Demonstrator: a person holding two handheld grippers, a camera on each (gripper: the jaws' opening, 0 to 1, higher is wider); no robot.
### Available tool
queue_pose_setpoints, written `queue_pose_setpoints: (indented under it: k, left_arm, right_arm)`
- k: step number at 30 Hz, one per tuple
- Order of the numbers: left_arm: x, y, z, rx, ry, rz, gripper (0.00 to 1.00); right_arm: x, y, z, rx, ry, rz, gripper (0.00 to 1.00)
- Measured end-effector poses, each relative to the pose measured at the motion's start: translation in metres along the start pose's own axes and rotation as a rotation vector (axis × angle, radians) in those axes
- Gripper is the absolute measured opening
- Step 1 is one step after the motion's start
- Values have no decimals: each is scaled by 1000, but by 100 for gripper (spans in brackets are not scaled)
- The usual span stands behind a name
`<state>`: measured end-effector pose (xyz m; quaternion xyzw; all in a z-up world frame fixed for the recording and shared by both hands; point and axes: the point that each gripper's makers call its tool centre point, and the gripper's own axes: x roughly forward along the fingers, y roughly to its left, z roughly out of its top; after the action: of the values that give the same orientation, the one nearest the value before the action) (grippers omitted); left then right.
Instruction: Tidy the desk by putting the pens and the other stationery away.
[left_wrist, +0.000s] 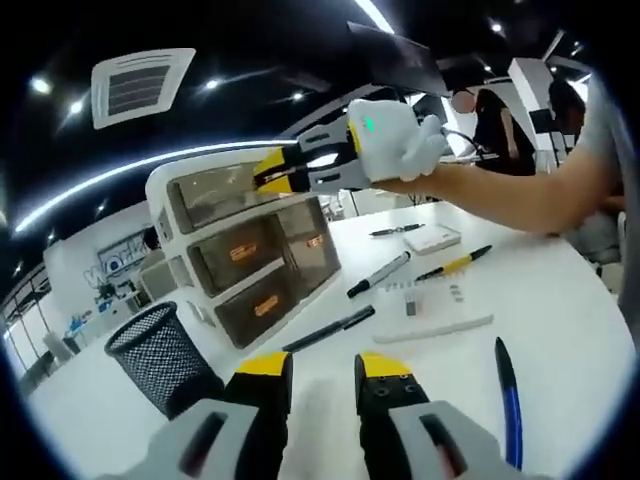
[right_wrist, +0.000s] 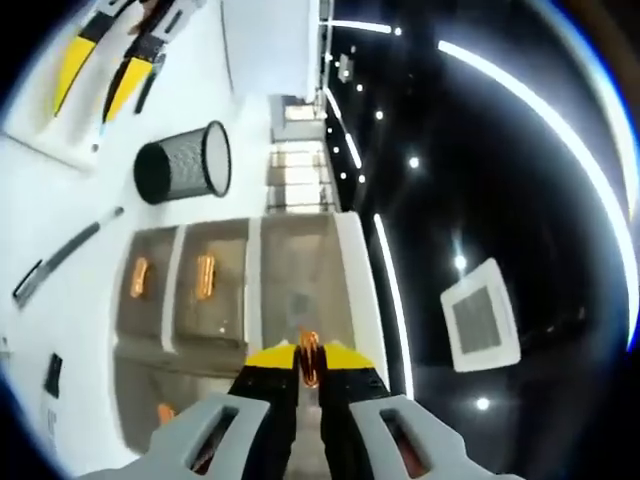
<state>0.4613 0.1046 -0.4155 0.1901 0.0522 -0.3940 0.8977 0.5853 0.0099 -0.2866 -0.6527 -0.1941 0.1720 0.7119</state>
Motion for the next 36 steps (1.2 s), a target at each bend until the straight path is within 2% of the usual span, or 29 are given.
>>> queue_pose_setpoints:
  k: [4,8,15,27,36]
  left_arm:
    - [2,-2,-5,-22,11,-10,26]
    - [3,-2,-7,-8,19,-16,26]
    - [5,-1,-10,-10,29,-15,26]
    - [4,-6,-11,-12,39,-28,26]
    - [0,-23,1,10,22,-18,26]
  right_arm:
    - [-1,0,0,1,2,4,4]
    - [-6,-1,3,19,4,8,4]
    - [-7,1,3,-26,7,9,4]
    - [-17,0,10,-29,14,14,4]
    - [-38,1,16,-42,10,-38,4]
